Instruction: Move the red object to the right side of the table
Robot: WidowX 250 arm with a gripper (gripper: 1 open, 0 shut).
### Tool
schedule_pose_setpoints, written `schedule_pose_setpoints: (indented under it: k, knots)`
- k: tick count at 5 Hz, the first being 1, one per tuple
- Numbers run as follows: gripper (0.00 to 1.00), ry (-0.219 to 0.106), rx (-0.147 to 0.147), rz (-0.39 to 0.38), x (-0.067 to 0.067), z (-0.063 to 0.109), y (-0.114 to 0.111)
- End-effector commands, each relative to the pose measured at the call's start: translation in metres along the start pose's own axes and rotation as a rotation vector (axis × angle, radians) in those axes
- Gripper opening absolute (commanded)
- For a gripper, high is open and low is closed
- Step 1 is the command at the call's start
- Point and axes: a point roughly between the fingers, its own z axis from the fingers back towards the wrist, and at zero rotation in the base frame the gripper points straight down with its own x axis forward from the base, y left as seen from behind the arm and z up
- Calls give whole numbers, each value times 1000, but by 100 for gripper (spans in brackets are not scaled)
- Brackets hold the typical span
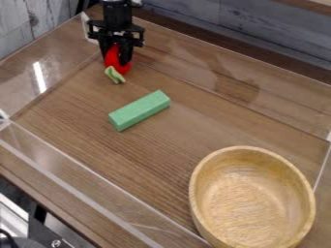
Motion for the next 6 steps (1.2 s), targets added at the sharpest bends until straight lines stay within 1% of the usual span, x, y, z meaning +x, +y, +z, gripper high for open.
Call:
schedule_pose_setpoints:
  k: [1,3,4,5,6]
  knots:
    - [0,-50,-11,-27,-1,35,-17]
    - [0,-67,-53,-41,-9,67,-30]
    - [0,-80,-78,-69,-15,85,-41]
    - [0,-67,-87,-118,-26,88,-63]
    - [0,-48,-96,-174,-44,89,-94]
